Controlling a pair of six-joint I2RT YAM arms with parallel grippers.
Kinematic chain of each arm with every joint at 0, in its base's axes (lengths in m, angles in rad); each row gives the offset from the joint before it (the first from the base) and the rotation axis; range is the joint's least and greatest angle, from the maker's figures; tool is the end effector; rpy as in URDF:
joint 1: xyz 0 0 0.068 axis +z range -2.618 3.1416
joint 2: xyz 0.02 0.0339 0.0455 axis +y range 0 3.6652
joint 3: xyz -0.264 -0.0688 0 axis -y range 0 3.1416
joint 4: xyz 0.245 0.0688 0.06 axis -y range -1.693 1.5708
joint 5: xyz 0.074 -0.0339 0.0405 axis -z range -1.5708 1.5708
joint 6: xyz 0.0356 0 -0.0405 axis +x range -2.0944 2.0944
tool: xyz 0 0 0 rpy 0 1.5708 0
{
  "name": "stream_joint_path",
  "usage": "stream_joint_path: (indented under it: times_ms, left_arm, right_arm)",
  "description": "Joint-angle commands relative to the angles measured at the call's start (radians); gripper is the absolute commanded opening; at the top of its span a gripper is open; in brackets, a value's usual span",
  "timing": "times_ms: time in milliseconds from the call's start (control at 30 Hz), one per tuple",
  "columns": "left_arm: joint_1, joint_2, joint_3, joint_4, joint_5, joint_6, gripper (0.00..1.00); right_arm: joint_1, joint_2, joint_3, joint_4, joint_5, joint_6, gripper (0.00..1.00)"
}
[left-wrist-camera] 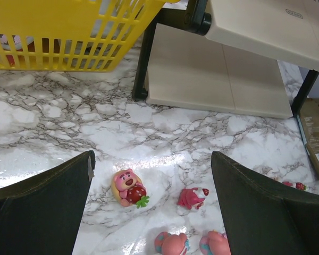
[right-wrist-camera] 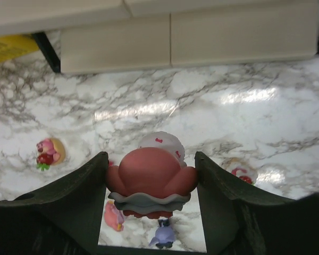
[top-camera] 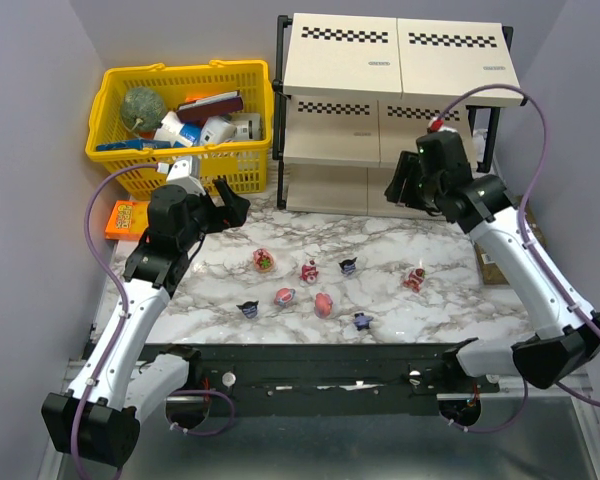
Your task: Place and organize the plastic toys onto the shelf
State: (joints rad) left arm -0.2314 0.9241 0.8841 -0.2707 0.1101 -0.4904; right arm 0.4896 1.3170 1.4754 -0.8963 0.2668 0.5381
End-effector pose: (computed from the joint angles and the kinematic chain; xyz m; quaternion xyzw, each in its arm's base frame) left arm 0.2057 -0.0525 0.3409 -0.0720 0.8042 -0.2493 0.5347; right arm 0.2395 0.1170 0.3941 0.0758 0.9048 0.0911 0.4089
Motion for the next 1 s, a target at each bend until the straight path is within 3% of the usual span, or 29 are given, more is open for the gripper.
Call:
stream_joint_path:
  times_ms: [0, 333, 700, 967]
  left_arm:
    - [-0.005, -0.022, -0.011, 0.010, 0.028, 0.004, 0.99]
    - [-0.005, -0.025, -0.014, 0.002, 0.033, 0.003, 0.99]
    - [-0.005, 0.004, -0.002, -0.001, 0.036, 0.001, 0.99]
    - [-0.005, 0.019, 0.010, -0.009, 0.034, 0.004, 0.99]
  right_arm:
    - [-0.063, 0.063, 0.141, -0.038, 0.023, -0.131, 0.29]
    - [-0.193, 0.197, 0.227, 0.037, 0.029, -0.191, 0.31]
    - [-0.235, 0.232, 0.221, 0.138, 0.063, -0.205, 0.31]
    - [-0.235, 0.174, 0.086, 0.328, 0.078, -0.216, 0.31]
